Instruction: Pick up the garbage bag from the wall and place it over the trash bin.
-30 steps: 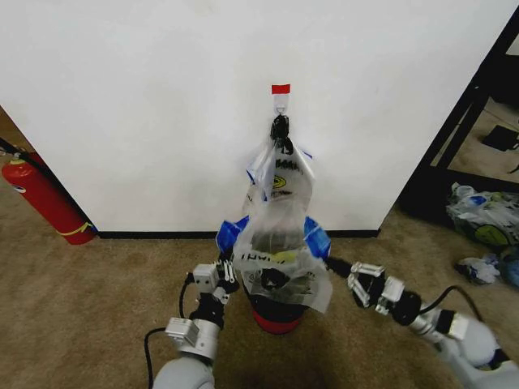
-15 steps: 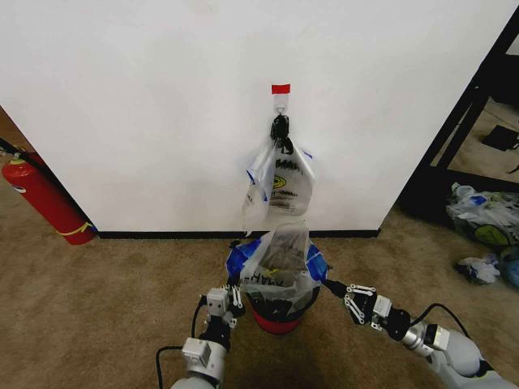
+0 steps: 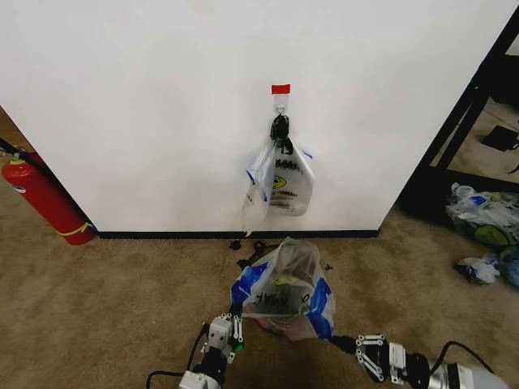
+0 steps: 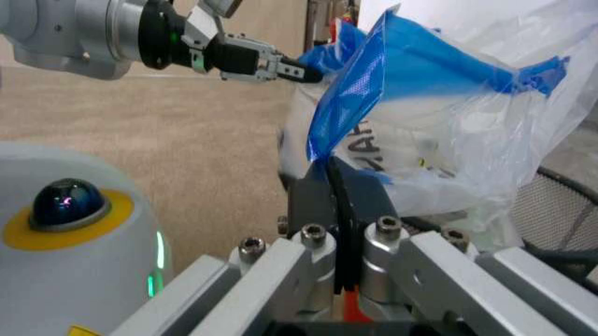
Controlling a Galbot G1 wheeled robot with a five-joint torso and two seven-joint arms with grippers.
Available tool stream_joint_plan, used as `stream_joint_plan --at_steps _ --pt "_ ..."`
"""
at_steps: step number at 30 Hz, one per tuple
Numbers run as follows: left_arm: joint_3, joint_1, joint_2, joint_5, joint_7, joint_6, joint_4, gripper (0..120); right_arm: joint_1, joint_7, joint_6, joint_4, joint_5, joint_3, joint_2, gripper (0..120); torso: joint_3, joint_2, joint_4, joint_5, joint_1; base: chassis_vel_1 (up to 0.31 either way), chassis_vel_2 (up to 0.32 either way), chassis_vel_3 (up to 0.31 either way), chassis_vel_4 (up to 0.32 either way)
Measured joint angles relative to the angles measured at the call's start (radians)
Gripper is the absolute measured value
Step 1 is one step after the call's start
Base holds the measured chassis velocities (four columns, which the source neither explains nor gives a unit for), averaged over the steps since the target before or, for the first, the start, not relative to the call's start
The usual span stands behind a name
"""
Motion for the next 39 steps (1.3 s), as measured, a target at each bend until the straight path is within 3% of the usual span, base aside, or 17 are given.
stream_joint_plan --at_steps 4,11,14,22,29,34,36,39 --pt "-0.006 0.005 0.006 0.018 0.0 -0.003 0.03 0 0.001 0.012 0.023 -0.044 -0.011 -0.012 0.034 0 0.0 0.0 0.0001 0.0 0.0 0.0 0.0 0.0 0.0" --pt "0.018 -0.058 -0.052 0.022 -0.005 -0.01 0.126 0 0.057 0.069 0.114 -0.181 -0.001 -0.038 0.118 0 0.0 0.0 0.0003 -0.0001 0.0 0.0 0.0 0.0 0.0" --pt "0.016 -0.078 -0.063 0.022 -0.005 -0.01 0.164 0 0.07 0.098 0.129 -0.24 0.068 -0.062 0.145 0 0.0 0.0 0.0 0.0 0.0 0.0 0.0 0.0 0.0" --pt "-0.003 -0.098 -0.078 0.014 -0.007 -0.008 0.195 0 0.103 0.205 0.117 -0.304 0.228 -0.147 0.152 0 0.0 0.0 0.0001 0.0 0.0 0.0 0.0 0.0 0.0" --pt "0.011 -0.102 -0.086 0.013 -0.008 -0.007 0.209 0 0.148 0.218 0.122 -0.389 0.239 -0.176 0.17 0 0.0 0.0 0.0002 0.0 0.0 0.0 0.0 0.0 0.0" --pt "0.024 -0.093 -0.087 0.014 -0.008 -0.007 0.191 0 0.137 0.062 0.083 -0.39 0.286 -0.151 0.159 0 0.0 0.0 0.0 0.0002 0.0 0.0 0.0 0.0 0.0" --pt "0.028 -0.087 -0.089 0.014 -0.008 -0.007 0.177 0 0.126 -0.089 0.041 -0.363 0.308 -0.103 0.141 0 0.0 0.0 -0.0003 0.0001 0.0 0.0 0.0 0.0 0.0" --pt "0.028 -0.083 -0.091 0.015 -0.008 -0.004 0.161 0 0.121 -0.247 0.01 -0.321 0.293 -0.032 0.118 10 0.0 0.0 0.0003 0.0 0.0 0.0 0.0 0.0 0.0"
